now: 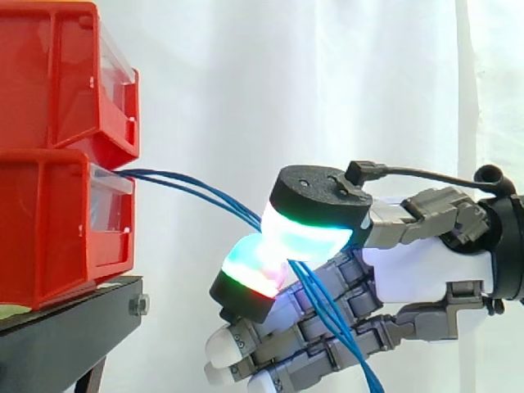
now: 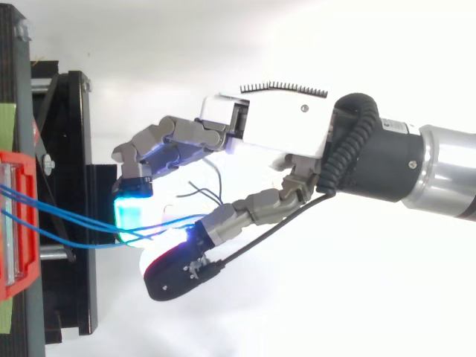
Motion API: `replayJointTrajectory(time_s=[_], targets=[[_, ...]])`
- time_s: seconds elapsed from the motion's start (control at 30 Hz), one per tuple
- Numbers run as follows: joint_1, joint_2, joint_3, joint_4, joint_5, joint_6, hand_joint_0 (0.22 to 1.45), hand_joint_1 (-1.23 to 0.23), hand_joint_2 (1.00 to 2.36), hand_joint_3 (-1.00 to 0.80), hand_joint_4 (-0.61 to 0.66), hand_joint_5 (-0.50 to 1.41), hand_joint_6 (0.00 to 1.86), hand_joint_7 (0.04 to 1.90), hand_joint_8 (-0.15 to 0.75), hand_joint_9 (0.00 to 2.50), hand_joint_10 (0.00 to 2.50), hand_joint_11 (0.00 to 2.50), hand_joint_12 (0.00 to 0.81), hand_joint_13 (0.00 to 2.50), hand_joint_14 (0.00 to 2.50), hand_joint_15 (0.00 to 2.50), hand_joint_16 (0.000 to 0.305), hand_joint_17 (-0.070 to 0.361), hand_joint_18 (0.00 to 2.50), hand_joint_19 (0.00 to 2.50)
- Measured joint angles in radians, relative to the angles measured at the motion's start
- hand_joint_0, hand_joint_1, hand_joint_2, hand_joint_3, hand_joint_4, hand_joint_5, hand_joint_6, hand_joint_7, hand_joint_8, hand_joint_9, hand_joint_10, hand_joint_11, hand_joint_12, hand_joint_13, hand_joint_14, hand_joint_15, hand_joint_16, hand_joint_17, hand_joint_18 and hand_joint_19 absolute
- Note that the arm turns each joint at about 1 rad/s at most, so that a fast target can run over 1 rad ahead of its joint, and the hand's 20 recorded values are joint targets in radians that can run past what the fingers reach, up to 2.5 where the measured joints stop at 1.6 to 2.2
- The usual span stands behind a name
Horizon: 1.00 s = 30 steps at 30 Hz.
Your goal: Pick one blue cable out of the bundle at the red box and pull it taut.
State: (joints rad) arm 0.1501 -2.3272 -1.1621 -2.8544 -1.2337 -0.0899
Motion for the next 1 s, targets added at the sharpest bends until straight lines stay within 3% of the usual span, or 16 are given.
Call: replayJointTrajectory(time_s=[0.1, 0.4, 0.5, 0.7, 1.0], targets=[[-0.001, 0.000, 0.009, -0.020, -0.001, 0.006, 0.55, -0.85, 1.00, -0.50, 0.19, -0.19, 0.89, 1.10, 0.350, 0.56, 0.01, 0.38, 0.395, 0.29, 0.00, 0.11, 0.061, 0.137, 0.35, 0.22], [-0.003, 0.000, 0.013, -0.040, 0.000, 0.022, 0.51, -0.68, 1.00, -0.50, 0.18, -0.18, 0.88, 1.09, 0.372, 0.62, 0.01, 0.39, 0.405, 0.31, 0.01, 0.12, 0.063, 0.141, 0.35, 0.26], [-0.003, 0.000, 0.013, -0.042, 0.000, 0.022, 0.58, -0.71, 1.01, -0.39, 0.17, -0.17, 0.87, 1.13, 0.360, 0.64, 0.01, 0.39, 0.387, 0.32, 0.00, 0.13, 0.059, 0.133, 0.34, 0.26], [-0.003, 0.000, 0.014, -0.043, 0.000, 0.020, 0.60, -0.78, 1.01, -0.23, 0.15, -0.17, 0.88, 1.17, 0.360, 0.65, 0.01, 0.40, 0.384, 0.34, 0.01, 0.13, 0.059, 0.132, 0.36, 0.26], [-0.002, 0.000, 0.015, -0.043, 0.000, 0.021, 0.69, -0.90, 1.01, -0.32, 0.11, -0.18, 0.88, 1.16, 0.348, 0.61, 0.01, 0.40, 0.387, 0.33, 0.00, 0.11, 0.059, 0.132, 0.39, 0.20]])
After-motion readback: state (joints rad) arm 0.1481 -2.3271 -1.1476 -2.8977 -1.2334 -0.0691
